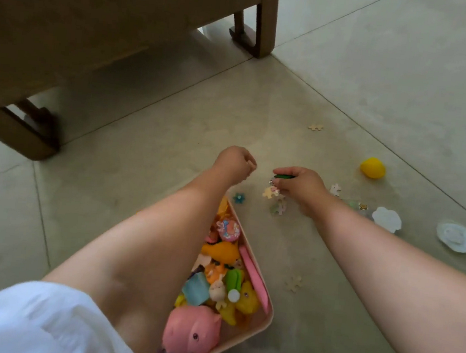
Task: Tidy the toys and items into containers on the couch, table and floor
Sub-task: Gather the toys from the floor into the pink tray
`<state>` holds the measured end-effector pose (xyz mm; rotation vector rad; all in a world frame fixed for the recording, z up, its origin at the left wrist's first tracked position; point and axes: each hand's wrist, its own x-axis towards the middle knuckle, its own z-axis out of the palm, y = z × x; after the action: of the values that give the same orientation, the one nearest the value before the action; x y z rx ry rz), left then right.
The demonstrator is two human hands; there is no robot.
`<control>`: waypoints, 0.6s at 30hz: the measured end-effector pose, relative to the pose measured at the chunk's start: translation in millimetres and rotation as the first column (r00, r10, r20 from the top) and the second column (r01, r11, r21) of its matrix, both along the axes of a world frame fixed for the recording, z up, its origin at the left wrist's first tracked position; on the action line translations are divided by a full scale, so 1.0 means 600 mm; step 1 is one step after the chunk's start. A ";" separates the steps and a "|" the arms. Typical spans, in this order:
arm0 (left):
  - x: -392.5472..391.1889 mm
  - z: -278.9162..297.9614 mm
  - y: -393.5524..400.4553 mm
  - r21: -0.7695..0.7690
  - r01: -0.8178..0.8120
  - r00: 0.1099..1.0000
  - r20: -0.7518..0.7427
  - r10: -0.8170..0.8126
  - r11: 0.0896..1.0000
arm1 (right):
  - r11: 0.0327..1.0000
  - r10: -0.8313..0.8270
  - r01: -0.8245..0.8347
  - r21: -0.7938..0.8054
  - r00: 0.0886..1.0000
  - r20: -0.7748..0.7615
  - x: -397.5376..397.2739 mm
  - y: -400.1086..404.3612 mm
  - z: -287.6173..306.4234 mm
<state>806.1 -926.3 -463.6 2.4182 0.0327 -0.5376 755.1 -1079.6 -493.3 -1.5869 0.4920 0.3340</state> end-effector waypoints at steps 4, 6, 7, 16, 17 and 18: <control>-0.044 0.044 0.088 -0.009 -0.136 0.991 0.007 0.136 0.991 | 0.951 0.225 -0.217 0.219 0.974 -0.012 0.010 0.063 0.044; -0.075 0.050 0.126 0.098 -0.128 0.992 0.016 0.127 0.987 | 0.914 0.341 -0.339 0.222 0.940 0.029 0.006 0.099 0.065; -0.091 0.051 0.143 0.179 -0.106 0.994 0.016 0.105 0.978 | 0.894 0.404 -0.407 0.188 0.913 0.054 0.000 0.117 0.076; -0.129 0.034 0.170 0.487 -0.208 0.973 0.193 0.128 0.848 | 0.727 0.677 -0.592 -0.349 0.703 0.217 -0.010 0.173 0.083; -0.126 0.031 0.165 0.426 -0.254 0.952 0.267 0.147 0.868 | 0.742 0.655 -0.559 -0.369 0.723 0.221 -0.009 0.169 0.079; -0.121 0.028 0.158 0.362 -0.286 0.930 0.327 0.167 0.887 | 0.763 0.626 -0.533 -0.366 0.750 0.215 -0.005 0.162 0.073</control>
<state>733.7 -831.4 -446.5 2.8226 0.3333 -0.0643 752.0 -982.6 -449.5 -2.0187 -0.2573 0.4779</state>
